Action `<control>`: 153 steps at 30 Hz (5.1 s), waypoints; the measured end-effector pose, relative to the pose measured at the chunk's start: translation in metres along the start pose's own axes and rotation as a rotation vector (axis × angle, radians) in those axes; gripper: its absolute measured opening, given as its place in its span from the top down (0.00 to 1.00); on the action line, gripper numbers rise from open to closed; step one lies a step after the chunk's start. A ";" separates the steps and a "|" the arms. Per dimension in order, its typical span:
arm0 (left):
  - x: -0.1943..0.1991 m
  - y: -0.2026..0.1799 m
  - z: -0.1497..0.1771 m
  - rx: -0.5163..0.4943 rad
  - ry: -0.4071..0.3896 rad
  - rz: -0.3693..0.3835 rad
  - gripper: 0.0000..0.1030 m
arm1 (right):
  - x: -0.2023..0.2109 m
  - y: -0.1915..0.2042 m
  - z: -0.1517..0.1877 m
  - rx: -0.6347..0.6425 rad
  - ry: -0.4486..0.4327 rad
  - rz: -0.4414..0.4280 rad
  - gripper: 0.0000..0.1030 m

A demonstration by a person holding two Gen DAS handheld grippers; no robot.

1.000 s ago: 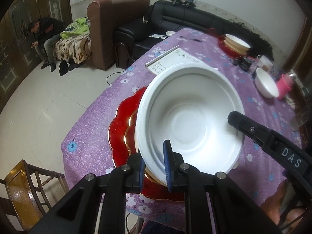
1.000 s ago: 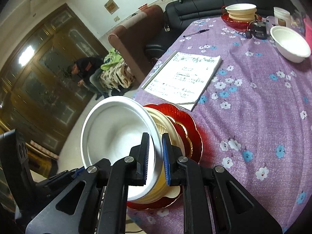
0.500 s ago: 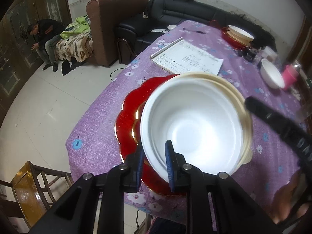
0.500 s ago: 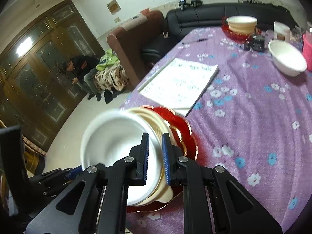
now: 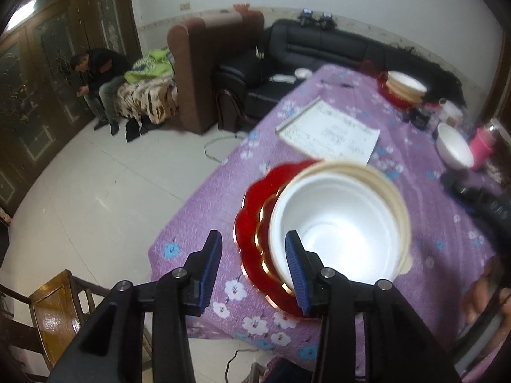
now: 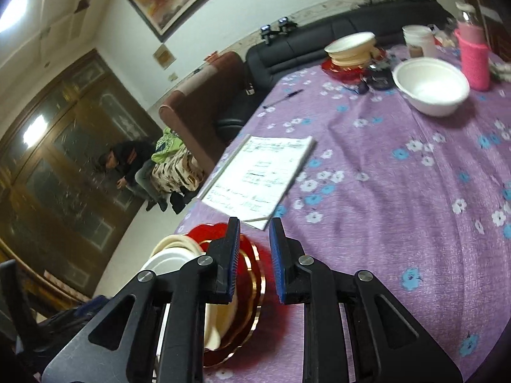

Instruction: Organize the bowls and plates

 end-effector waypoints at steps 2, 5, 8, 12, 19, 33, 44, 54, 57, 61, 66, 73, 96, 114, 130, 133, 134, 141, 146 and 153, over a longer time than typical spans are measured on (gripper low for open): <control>0.013 -0.012 -0.009 -0.005 -0.034 0.032 0.55 | 0.000 -0.010 -0.001 -0.019 0.004 0.003 0.82; 0.032 -0.047 -0.021 -0.038 -0.079 0.094 0.42 | 0.004 -0.029 -0.003 -0.044 0.010 0.021 0.82; 0.047 -0.094 -0.034 -0.068 -0.084 0.193 0.33 | 0.015 -0.054 -0.010 -0.059 0.003 0.058 0.82; 0.050 -0.159 -0.050 -0.110 -0.069 0.256 0.28 | 0.045 -0.100 -0.033 -0.127 -0.041 0.104 0.82; 0.021 -0.258 -0.073 -0.142 0.010 0.259 0.28 | 0.122 -0.188 -0.095 -0.267 -0.211 0.173 0.53; -0.072 -0.374 -0.139 -0.067 0.177 0.246 0.28 | 0.098 -0.293 -0.183 -0.463 -0.196 0.211 0.52; -0.106 -0.420 -0.154 -0.102 0.191 0.253 0.28 | 0.056 -0.327 -0.199 -0.490 -0.168 0.224 0.52; -0.102 -0.433 -0.140 -0.086 0.178 0.266 0.28 | 0.058 -0.334 -0.195 -0.504 -0.193 0.195 0.52; -0.101 -0.436 -0.137 -0.083 0.142 0.257 0.28 | 0.061 -0.332 -0.194 -0.491 -0.196 0.193 0.52; -0.103 -0.438 -0.138 -0.104 0.136 0.274 0.28 | 0.060 -0.333 -0.194 -0.496 -0.198 0.196 0.52; -0.105 -0.438 -0.139 -0.120 0.096 0.244 0.28 | 0.058 -0.329 -0.195 -0.479 -0.196 0.201 0.52; -0.102 -0.447 -0.135 -0.155 0.042 0.240 0.28 | 0.057 -0.329 -0.196 -0.466 -0.200 0.213 0.52; -0.105 -0.452 -0.131 -0.165 0.019 0.225 0.28 | 0.050 -0.327 -0.198 -0.422 -0.208 0.249 0.52; -0.119 -0.453 -0.129 -0.168 0.055 0.213 0.28 | 0.047 -0.328 -0.195 -0.421 -0.195 0.250 0.52; -0.127 -0.451 -0.128 -0.168 0.075 0.208 0.28 | 0.047 -0.329 -0.195 -0.423 -0.197 0.255 0.52; -0.127 -0.451 -0.128 -0.170 0.075 0.210 0.28 | 0.048 -0.327 -0.194 -0.419 -0.200 0.260 0.52; -0.127 -0.451 -0.128 -0.169 0.076 0.210 0.28 | 0.048 -0.326 -0.194 -0.418 -0.200 0.261 0.52; -0.129 -0.451 -0.127 -0.172 0.077 0.206 0.28 | 0.048 -0.324 -0.193 -0.414 -0.199 0.263 0.52; -0.130 -0.451 -0.127 -0.172 0.077 0.205 0.28 | 0.047 -0.324 -0.193 -0.413 -0.198 0.264 0.52; -0.132 -0.451 -0.127 -0.175 0.082 0.204 0.28 | 0.046 -0.323 -0.194 -0.410 -0.197 0.265 0.52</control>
Point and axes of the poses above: each gripper's, at about its wrist camera, not at the fingertips, and x roughly against the way its jaws point, y to its left, z to its underside, the point moved 3 cm from there along -x, roughly the way its jaws point, and after that the axes turned 13 degrees about -z, right-handed, at the moved point
